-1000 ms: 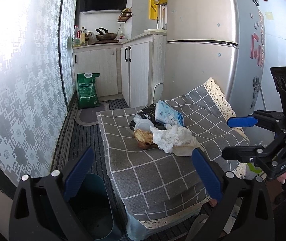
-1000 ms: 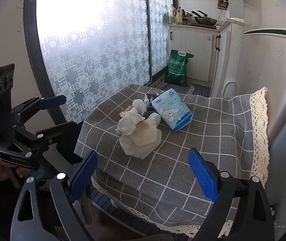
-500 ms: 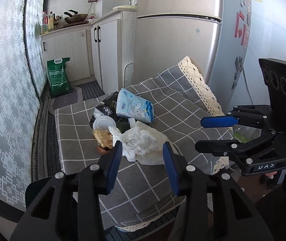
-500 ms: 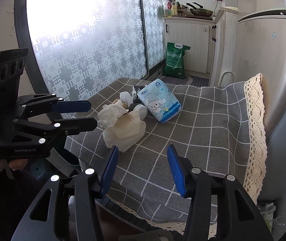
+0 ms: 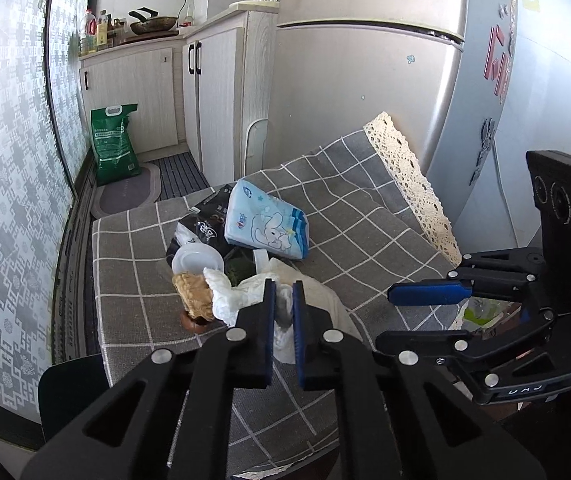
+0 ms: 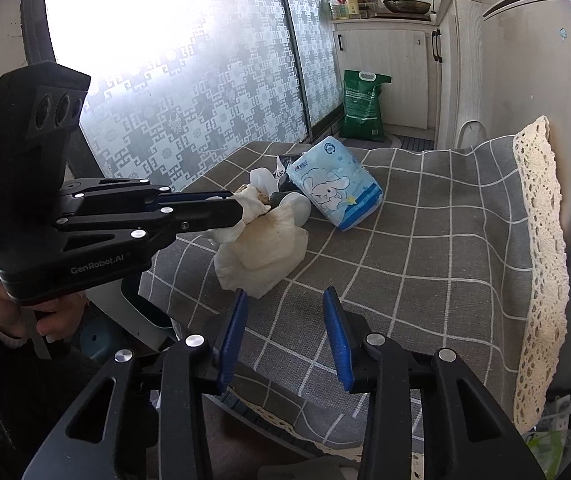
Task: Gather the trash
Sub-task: 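Close the left tool on the crumpled white tissue while the right tool grasps a white paper scrap, then carry both held scraps over the teal bin and open both tools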
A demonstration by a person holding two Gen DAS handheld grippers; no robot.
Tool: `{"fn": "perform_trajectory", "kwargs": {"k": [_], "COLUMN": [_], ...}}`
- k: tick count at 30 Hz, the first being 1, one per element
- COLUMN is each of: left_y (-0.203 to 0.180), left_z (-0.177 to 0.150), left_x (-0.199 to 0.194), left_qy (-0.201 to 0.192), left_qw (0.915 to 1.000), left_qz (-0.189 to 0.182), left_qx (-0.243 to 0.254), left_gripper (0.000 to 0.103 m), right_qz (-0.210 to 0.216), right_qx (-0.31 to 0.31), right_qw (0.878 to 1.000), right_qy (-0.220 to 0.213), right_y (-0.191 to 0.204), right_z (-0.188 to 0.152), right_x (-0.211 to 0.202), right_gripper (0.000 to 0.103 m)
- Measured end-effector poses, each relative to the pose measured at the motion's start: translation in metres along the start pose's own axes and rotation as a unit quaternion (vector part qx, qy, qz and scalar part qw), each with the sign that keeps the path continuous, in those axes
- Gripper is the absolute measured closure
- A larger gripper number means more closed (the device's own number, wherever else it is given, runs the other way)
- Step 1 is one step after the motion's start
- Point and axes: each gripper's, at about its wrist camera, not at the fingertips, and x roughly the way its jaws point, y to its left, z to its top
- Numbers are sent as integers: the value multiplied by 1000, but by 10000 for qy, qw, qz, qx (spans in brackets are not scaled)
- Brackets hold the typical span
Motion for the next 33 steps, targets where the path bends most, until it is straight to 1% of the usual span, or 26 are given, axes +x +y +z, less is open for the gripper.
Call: {"fn": "perform_trajectory", "kwargs": {"k": [5,8,12,16,17,19,20,21,23,27,33], "left_y": [5,10,22,38,42,51,56,62,73,97,131], "left_z": [7,10,10,6,5,1,-2,-4,-11,-27,-55], "left_x": [-21,-35,-52,-62,-64,-66,-66,-67,-67,-65,-63], "left_qy": [-369,-608,-896,-1034,-1044,-1033,-1006,-972,-897,-697,-348], "left_qw": [9993,9979,9954,9934,9932,9930,9930,9931,9931,9927,9914], "left_qz": [-55,-95,-78,57,98,207,243,287,391,632,824], "left_qx": [-98,-178,-330,-485,-507,-535,-564,-594,-648,-754,-958], "left_gripper": [94,94,94,94,94,94,94,94,94,94,94], "right_qz": [42,-22,-48,-306,-340,-373,-382,-390,-412,-521,-696], "right_qx": [15,-15,-22,-3,-1,-19,-14,1,-32,-164,-403], "right_qw": [10000,10000,10000,9994,9993,9991,9991,9990,9990,9985,9964], "right_qy": [-19,46,12,128,171,211,207,201,197,101,-285], "right_y": [8,12,20,23,24,25,25,25,29,38,63], "right_z": [5,8,13,18,18,19,20,22,23,28,47], "right_x": [7,15,22,32,34,37,37,38,35,27,8], "right_gripper": [64,64,63,63,66,78,85,89,92,94,94]}}
